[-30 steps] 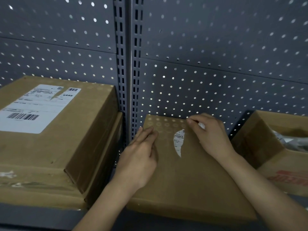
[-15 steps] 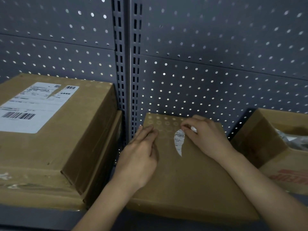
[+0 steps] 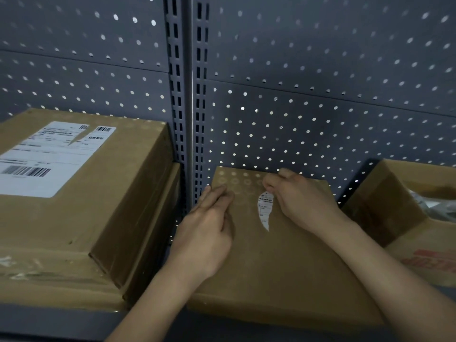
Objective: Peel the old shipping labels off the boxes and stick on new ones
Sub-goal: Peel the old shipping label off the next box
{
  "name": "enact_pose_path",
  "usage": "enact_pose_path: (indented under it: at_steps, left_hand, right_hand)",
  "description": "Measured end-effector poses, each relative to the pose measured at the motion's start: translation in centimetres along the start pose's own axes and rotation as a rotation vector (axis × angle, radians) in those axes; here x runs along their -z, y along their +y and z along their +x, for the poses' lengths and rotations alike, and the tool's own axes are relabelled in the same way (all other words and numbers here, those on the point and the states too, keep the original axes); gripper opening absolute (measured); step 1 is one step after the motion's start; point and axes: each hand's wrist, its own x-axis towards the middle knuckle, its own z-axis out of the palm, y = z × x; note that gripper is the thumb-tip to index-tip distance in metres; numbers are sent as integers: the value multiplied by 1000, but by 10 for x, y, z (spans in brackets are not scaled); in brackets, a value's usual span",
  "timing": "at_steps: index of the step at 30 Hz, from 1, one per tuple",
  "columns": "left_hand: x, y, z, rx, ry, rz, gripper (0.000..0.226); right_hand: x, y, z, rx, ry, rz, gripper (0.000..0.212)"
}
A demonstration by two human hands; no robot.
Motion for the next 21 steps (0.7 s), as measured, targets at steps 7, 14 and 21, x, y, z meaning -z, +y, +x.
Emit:
enact_pose_path:
  at_steps: [7, 14, 21]
  left_hand:
    - [0, 0, 0, -2, 7, -4, 50]
    - [0, 0, 1, -3, 16, 17, 50]
    - [0, 1, 0, -6, 6, 28, 49]
  right_hand:
    - [2, 1, -2, 7, 5, 34, 16]
    - [4, 3, 1, -16, -43, 156, 12]
    - [7, -6, 1, -34, -11, 18, 16]
